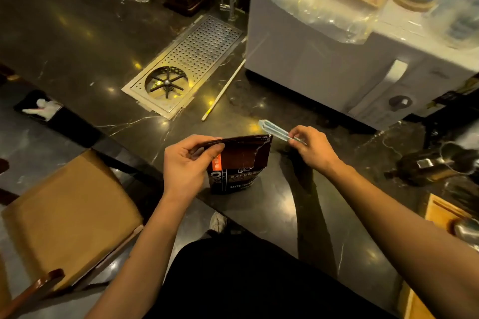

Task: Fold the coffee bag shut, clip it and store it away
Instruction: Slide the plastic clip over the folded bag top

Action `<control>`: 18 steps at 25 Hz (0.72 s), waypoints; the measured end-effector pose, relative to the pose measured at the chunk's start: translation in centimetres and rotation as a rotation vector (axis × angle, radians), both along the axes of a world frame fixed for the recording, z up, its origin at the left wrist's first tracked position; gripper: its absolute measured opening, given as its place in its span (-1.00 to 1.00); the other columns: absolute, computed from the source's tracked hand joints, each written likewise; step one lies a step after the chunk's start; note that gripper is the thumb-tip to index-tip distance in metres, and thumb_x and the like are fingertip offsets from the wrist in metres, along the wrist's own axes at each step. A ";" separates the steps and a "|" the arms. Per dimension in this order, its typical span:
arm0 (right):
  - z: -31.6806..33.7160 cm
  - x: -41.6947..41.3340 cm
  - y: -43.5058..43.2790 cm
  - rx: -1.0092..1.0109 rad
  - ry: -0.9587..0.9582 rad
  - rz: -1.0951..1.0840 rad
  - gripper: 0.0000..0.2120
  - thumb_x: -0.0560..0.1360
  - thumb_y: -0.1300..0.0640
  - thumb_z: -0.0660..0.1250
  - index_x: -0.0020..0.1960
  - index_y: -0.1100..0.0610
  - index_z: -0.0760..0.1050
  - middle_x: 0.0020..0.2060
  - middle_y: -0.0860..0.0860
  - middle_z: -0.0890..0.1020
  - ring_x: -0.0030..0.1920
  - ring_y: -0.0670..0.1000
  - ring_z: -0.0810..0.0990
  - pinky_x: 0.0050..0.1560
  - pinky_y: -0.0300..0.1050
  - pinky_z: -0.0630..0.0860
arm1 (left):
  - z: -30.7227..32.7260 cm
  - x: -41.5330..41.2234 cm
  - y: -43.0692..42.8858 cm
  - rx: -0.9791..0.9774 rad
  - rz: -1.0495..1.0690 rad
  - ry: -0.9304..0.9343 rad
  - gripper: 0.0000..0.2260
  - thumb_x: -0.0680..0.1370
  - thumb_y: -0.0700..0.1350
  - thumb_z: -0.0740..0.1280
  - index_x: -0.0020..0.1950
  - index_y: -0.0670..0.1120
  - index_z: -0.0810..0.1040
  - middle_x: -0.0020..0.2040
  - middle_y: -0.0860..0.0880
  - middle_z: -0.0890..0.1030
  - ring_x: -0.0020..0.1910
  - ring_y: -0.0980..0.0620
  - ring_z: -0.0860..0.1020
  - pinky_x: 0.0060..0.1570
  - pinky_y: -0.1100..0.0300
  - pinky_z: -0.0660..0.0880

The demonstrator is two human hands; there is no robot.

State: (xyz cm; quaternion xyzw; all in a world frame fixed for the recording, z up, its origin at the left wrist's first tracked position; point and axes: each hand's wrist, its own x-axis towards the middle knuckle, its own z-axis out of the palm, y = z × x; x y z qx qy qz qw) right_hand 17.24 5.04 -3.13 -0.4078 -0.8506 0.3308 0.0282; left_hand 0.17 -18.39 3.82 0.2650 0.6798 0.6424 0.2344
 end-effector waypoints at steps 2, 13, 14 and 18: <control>1.0 2.2 -0.6 -0.084 0.144 -0.150 -0.94 0.56 0.12 0.33 -0.06 -0.03 0.50 -0.08 0.02 0.59 -0.13 -0.04 0.54 -0.20 -0.25 0.40 | 0.0 0.4 1.8 -0.010 -0.063 0.011 -0.75 0.43 -0.34 0.46 -0.15 0.04 0.67 -0.25 0.15 0.71 -0.16 0.19 0.65 -0.09 0.34 0.54; 6.8 12.3 -4.6 -0.047 0.384 -0.394 -0.93 0.55 0.15 0.32 -0.03 -0.02 0.50 -0.03 -0.07 0.57 0.07 0.00 0.55 0.05 0.01 0.54 | 0.6 4.4 10.5 0.001 -0.424 0.094 -0.78 0.44 -0.35 0.45 -0.08 -0.04 0.65 -0.16 0.06 0.68 -0.14 0.21 0.66 -0.10 0.36 0.54; 7.0 12.5 -5.1 -0.030 0.364 -0.401 -0.92 0.54 0.15 0.33 -0.02 -0.02 0.50 -0.02 -0.07 0.56 0.08 -0.01 0.54 0.05 -0.01 0.53 | 0.6 4.6 10.9 -0.003 -0.447 0.098 -0.79 0.44 -0.35 0.45 -0.08 -0.04 0.66 -0.16 0.07 0.68 -0.14 0.20 0.66 -0.11 0.35 0.55; 7.9 13.2 -6.4 0.041 0.297 -0.424 -0.91 0.53 0.16 0.34 -0.01 -0.01 0.51 -0.01 -0.07 0.53 0.06 -0.11 0.51 0.01 -0.19 0.48 | 0.3 5.0 11.8 -0.023 -0.510 0.086 -0.83 0.44 -0.34 0.45 -0.06 -0.09 0.67 -0.14 0.01 0.69 -0.13 0.14 0.67 -0.09 0.31 0.57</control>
